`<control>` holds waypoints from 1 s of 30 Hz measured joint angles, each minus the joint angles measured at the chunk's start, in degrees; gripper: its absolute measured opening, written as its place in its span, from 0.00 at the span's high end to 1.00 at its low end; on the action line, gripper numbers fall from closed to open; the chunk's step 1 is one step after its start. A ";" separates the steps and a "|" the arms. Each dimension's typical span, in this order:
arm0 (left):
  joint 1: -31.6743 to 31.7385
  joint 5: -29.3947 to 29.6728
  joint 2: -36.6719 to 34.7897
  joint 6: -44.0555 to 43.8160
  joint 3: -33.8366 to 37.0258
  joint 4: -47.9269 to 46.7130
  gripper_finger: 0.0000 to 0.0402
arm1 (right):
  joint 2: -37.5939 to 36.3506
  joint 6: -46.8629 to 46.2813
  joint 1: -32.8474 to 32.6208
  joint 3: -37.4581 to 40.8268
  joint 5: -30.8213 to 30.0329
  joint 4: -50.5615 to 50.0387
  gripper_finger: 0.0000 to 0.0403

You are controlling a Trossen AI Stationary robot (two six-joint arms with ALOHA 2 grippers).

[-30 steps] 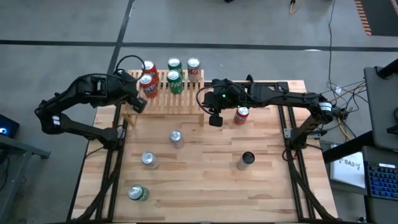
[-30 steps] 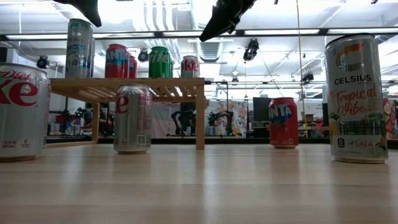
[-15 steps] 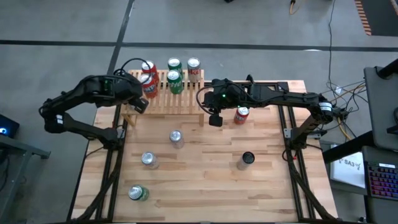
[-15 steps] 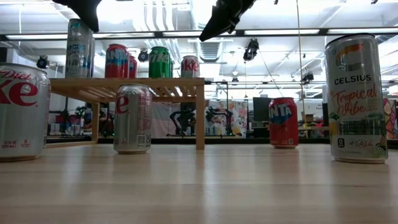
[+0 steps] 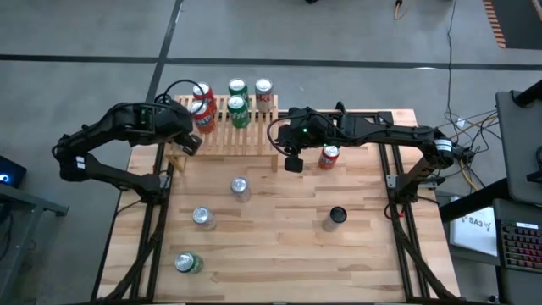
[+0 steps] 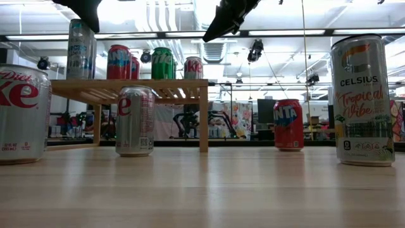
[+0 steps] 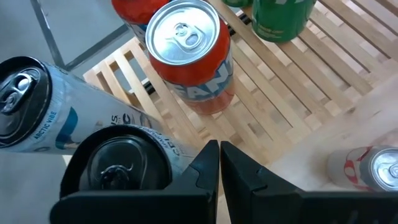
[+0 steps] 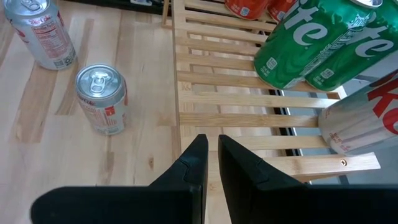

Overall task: Place canned beverage on shelf
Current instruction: Put the top white/blue soda can on the shelf aligned with the other white/blue soda can

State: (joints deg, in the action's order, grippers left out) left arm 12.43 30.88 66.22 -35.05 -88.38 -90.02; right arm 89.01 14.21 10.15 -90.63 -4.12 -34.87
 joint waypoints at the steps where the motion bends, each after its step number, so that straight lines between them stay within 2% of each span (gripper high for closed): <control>1: 0.00 -0.01 -0.19 0.00 0.00 0.02 1.00 | 0.00 -0.05 -0.01 0.00 0.00 0.02 0.93; 20: -0.93 0.69 -1.46 2.64 0.11 0.26 1.00 | 0.24 -2.36 -0.02 0.07 0.00 2.42 0.93; 25: -5.14 4.47 -2.21 2.41 0.13 1.03 1.00 | 1.91 -2.33 -0.02 0.26 0.02 7.35 0.93; 30: -13.03 9.32 -3.64 1.20 0.48 3.76 1.00 | 4.57 -2.13 -0.02 0.28 0.02 14.42 0.93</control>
State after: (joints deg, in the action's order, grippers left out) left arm -0.60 40.21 62.58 -33.85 -87.90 -86.26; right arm 93.59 12.09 10.13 -90.35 -4.10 -20.45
